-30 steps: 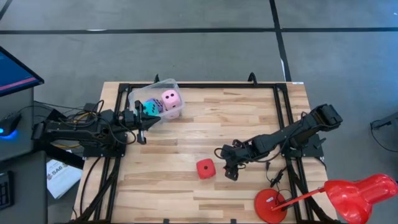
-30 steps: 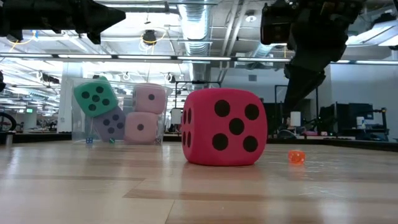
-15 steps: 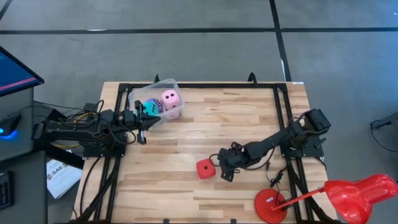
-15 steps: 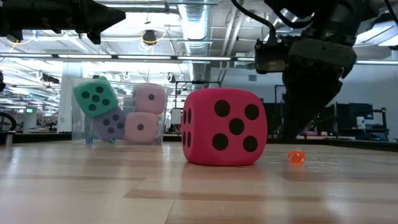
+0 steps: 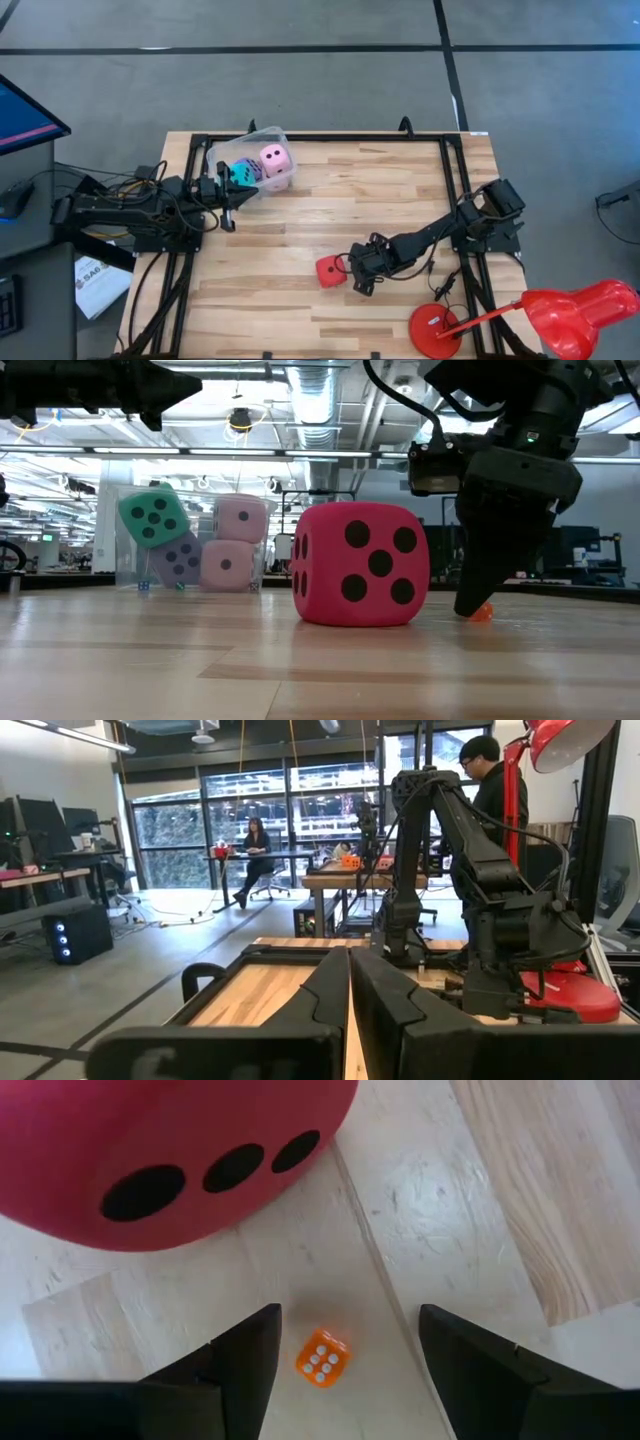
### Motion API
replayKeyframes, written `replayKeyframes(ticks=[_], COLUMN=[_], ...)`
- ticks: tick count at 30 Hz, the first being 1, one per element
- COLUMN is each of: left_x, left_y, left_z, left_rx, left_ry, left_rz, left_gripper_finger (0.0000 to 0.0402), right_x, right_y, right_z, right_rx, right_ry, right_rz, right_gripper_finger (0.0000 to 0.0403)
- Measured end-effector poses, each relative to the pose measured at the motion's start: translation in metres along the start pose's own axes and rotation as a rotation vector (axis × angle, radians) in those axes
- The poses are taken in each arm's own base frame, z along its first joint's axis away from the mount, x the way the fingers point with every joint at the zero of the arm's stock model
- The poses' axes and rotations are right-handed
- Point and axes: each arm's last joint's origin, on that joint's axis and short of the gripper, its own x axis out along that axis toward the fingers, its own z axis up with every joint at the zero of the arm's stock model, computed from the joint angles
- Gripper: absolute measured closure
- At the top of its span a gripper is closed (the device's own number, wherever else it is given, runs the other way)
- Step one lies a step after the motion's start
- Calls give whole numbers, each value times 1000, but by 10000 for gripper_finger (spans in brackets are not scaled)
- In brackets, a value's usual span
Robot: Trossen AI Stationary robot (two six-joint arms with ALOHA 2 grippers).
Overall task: Pick & Place Dice
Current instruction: Put the small orange dice into the transparent container
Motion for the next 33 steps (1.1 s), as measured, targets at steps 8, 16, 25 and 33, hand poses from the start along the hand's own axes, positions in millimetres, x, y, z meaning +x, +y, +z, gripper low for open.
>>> replayKeyframes(ticks=[8, 16, 25, 33], left_x=[0, 0, 0, 0], left_y=[0, 0, 0, 0], left_z=[0, 0, 0, 0], left_rx=[0, 0, 0, 0], left_ry=[0, 0, 0, 0], left_rz=[0, 0, 0, 0], left_gripper_finger=[396, 396, 396, 396], right_x=[-1, -1, -2, -2], right_y=[1, 1, 0, 0], right_z=[0, -1, -2, -3], right_rx=[-1, 26, 101, 125], right_ry=[5, 17, 41, 49], right_rz=[11, 25, 15, 15], right_gripper_finger=[169, 170, 171, 171])
